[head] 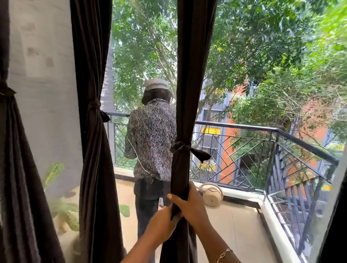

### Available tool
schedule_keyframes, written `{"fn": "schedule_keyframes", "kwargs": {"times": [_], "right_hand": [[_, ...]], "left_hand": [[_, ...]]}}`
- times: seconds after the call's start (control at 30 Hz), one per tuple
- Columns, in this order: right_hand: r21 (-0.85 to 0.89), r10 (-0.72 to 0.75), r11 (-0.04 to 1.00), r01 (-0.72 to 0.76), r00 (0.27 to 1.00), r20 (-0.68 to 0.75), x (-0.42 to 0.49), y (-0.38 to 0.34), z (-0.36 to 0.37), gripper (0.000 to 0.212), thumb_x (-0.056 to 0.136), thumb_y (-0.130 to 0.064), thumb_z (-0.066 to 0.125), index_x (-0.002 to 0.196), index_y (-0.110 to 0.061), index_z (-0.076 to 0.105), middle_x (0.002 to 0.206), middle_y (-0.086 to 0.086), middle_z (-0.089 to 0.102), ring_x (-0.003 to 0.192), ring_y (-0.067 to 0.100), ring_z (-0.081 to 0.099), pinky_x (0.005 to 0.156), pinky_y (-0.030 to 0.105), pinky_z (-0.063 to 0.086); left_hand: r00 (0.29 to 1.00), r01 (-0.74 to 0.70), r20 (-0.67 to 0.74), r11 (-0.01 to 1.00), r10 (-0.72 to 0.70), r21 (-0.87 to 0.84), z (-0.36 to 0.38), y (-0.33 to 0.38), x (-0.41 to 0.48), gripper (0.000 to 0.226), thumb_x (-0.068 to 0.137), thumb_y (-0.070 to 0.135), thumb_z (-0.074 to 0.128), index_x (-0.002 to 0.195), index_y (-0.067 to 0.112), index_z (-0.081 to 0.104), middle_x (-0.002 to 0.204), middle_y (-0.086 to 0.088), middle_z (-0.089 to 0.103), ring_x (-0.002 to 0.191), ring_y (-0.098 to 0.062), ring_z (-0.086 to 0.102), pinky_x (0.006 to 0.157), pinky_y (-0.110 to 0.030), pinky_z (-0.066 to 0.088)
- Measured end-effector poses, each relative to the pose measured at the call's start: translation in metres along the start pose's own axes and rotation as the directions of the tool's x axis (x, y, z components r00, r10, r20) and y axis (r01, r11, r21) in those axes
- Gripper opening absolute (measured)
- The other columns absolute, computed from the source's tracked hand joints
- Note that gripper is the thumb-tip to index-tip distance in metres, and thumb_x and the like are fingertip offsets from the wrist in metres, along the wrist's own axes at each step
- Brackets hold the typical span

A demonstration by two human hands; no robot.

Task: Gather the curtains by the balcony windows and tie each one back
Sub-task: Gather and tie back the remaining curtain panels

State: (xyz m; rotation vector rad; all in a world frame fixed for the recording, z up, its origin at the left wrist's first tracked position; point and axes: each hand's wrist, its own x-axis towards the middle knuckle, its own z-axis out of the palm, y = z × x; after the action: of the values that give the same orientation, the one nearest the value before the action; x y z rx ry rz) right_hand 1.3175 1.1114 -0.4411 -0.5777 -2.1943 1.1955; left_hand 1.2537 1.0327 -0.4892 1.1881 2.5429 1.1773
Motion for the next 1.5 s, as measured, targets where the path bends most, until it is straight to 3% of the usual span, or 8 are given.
{"fn": "schedule_keyframes", "kwargs": {"times": [0.13, 0.23, 0.43, 0.73, 1.1, 1.2, 1.37, 1.5], "right_hand": [[-0.055, -0.085, 0.995, 0.081, 0.994, -0.074, 0.005, -0.008, -0.013, 0.057, 0.077, -0.032, 0.072, 0.125, -0.014, 0.047, 0.12, 0.007, 0.057, 0.11, 0.023, 0.056, 0.094, 0.035, 0.046], [-0.208, -0.273, 0.949, 0.236, 0.946, -0.174, 0.01, -0.027, -0.026, 0.074, 0.083, -0.035, 0.065, 0.143, -0.013, 0.028, 0.14, 0.007, 0.039, 0.128, 0.021, 0.04, 0.103, 0.028, 0.033], [-0.411, -0.538, 0.801, 0.434, 0.824, -0.178, 0.03, -0.091, -0.063, 0.081, 0.088, -0.04, 0.056, 0.148, -0.013, 0.009, 0.154, 0.009, 0.019, 0.14, 0.024, 0.027, 0.11, 0.033, 0.029], [-0.51, -0.648, 0.7, 0.5, 0.745, -0.16, 0.082, -0.172, -0.121, 0.088, 0.086, -0.049, 0.055, 0.148, -0.011, 0.005, 0.156, 0.015, 0.009, 0.144, 0.029, 0.016, 0.113, 0.04, 0.025], [-0.57, -0.808, 0.569, 0.593, 0.534, -0.251, 0.143, -0.291, -0.171, 0.084, 0.086, -0.041, 0.058, 0.146, 0.0, 0.015, 0.151, 0.016, 0.026, 0.138, 0.026, 0.029, 0.111, 0.036, 0.029], [-0.502, -0.796, 0.598, 0.624, 0.536, -0.283, 0.156, -0.323, -0.18, 0.084, 0.085, -0.043, 0.06, 0.144, 0.0, 0.019, 0.147, 0.017, 0.032, 0.134, 0.028, 0.036, 0.108, 0.035, 0.033], [-0.143, -0.682, 0.703, 0.696, 0.605, -0.41, 0.17, -0.379, -0.196, 0.065, 0.082, -0.043, 0.064, 0.128, -0.003, 0.04, 0.131, 0.015, 0.052, 0.12, 0.03, 0.051, 0.101, 0.043, 0.043], [-0.128, -0.627, 0.744, 0.656, 0.619, -0.472, 0.181, -0.414, -0.206, 0.072, 0.08, -0.046, 0.065, 0.13, -0.001, 0.038, 0.133, 0.016, 0.05, 0.122, 0.032, 0.049, 0.102, 0.044, 0.042]], "left_hand": [[0.983, -0.14, -0.136, 0.986, 0.126, -0.096, -0.024, 0.015, 0.005, 0.054, 0.081, 0.027, 0.068, 0.128, 0.017, 0.044, 0.121, -0.003, 0.054, 0.117, -0.02, 0.053, 0.095, -0.034, 0.045], [0.911, -0.251, -0.284, 0.949, 0.298, 0.19, -0.053, 0.039, 0.017, 0.084, 0.086, 0.035, 0.061, 0.147, 0.011, 0.009, 0.153, -0.007, 0.017, 0.142, -0.021, 0.016, 0.116, -0.032, 0.018], [0.809, -0.263, -0.342, 0.814, 0.478, 0.517, -0.12, 0.106, 0.04, 0.087, 0.093, 0.044, 0.043, 0.139, 0.013, -0.024, 0.155, -0.008, -0.02, 0.143, -0.022, -0.018, 0.119, -0.039, -0.001], [0.747, -0.258, -0.37, 0.754, 0.552, 0.603, -0.193, 0.175, 0.085, 0.097, 0.087, 0.053, 0.047, 0.144, 0.006, -0.015, 0.155, -0.013, -0.015, 0.144, -0.026, -0.013, 0.115, -0.036, -0.005], [0.468, -0.463, -0.518, 0.698, 0.716, 0.546, -0.277, 0.261, 0.139, 0.088, 0.086, 0.025, 0.058, 0.145, -0.003, -0.001, 0.156, -0.018, 0.005, 0.145, -0.027, 0.007, 0.118, -0.039, 0.013], [0.443, -0.579, -0.571, 0.707, 0.691, 0.406, -0.295, 0.279, 0.152, 0.082, 0.085, 0.023, 0.061, 0.145, -0.004, 0.011, 0.152, -0.02, 0.021, 0.141, -0.029, 0.02, 0.114, -0.039, 0.024], [0.415, -0.737, -0.61, 0.643, 0.674, 0.209, -0.322, 0.313, 0.164, 0.076, 0.081, 0.029, 0.068, 0.138, -0.002, 0.027, 0.14, -0.017, 0.041, 0.13, -0.027, 0.04, 0.106, -0.043, 0.036], [0.415, -0.776, -0.639, 0.619, 0.648, 0.124, -0.333, 0.336, 0.17, 0.074, 0.081, 0.026, 0.069, 0.139, 0.004, 0.028, 0.139, -0.01, 0.046, 0.126, -0.023, 0.046, 0.098, -0.029, 0.04]]}}
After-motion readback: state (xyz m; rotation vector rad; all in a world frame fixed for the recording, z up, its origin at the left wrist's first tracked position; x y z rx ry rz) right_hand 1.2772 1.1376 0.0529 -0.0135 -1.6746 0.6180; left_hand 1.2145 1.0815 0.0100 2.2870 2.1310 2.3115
